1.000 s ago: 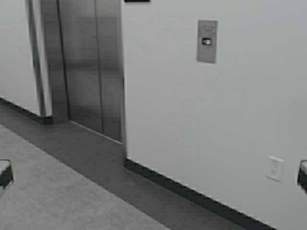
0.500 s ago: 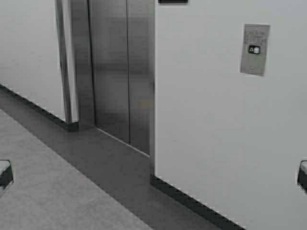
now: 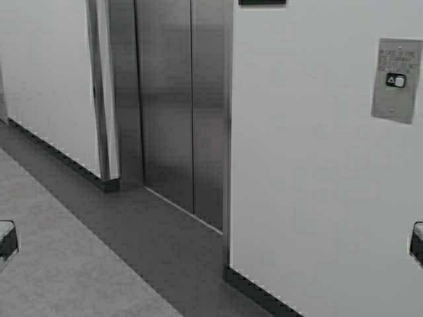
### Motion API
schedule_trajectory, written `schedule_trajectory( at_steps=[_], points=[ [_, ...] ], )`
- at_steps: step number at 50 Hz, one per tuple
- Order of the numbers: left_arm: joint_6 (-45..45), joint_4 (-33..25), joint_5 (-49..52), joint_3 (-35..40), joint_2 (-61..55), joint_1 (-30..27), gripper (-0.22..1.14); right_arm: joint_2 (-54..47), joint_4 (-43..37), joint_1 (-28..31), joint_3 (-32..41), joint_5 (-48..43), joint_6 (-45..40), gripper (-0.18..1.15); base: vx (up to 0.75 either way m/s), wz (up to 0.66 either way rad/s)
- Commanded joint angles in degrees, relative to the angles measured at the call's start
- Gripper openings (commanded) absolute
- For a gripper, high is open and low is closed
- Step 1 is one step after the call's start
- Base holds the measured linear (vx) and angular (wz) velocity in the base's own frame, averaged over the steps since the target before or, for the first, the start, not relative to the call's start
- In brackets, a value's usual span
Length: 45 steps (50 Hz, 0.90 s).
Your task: Navigate to elevator, push the call button, then enter the elevator
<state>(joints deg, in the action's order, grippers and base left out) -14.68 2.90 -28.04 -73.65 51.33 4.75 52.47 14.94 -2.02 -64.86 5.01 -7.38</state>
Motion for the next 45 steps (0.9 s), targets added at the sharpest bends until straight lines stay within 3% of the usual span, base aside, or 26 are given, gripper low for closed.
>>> schedule_trajectory(
  at_steps=[1, 11, 27, 45],
  points=[
    [0.2, 0.0, 0.5, 0.8, 1.7, 0.1, 0.02, -1.6, 3.9, 0.0, 5.0, 7.0, -0.2, 0.06, 0.37, 0.1],
    [0.1, -0.3, 6.1, 1.7, 4.7, 0.1, 0.02, -5.8, 13.5, 0.4, 12.2, 16.1, -0.2, 0.06, 0.33, 0.02],
    [-0.2, -0.4, 10.8, 0.7, 11.2, 0.1, 0.02, -20.3, 32.9, 13.0, 18.1, 27.0, -1.7, 0.06, 0.24, -0.11],
    [-0.4, -1.7, 11.3, 1.4, 11.9, 0.1, 0.02, -35.2, 54.1, 13.4, 20.7, 28.2, -15.6, 0.06, 0.15, -0.1]
  ],
)
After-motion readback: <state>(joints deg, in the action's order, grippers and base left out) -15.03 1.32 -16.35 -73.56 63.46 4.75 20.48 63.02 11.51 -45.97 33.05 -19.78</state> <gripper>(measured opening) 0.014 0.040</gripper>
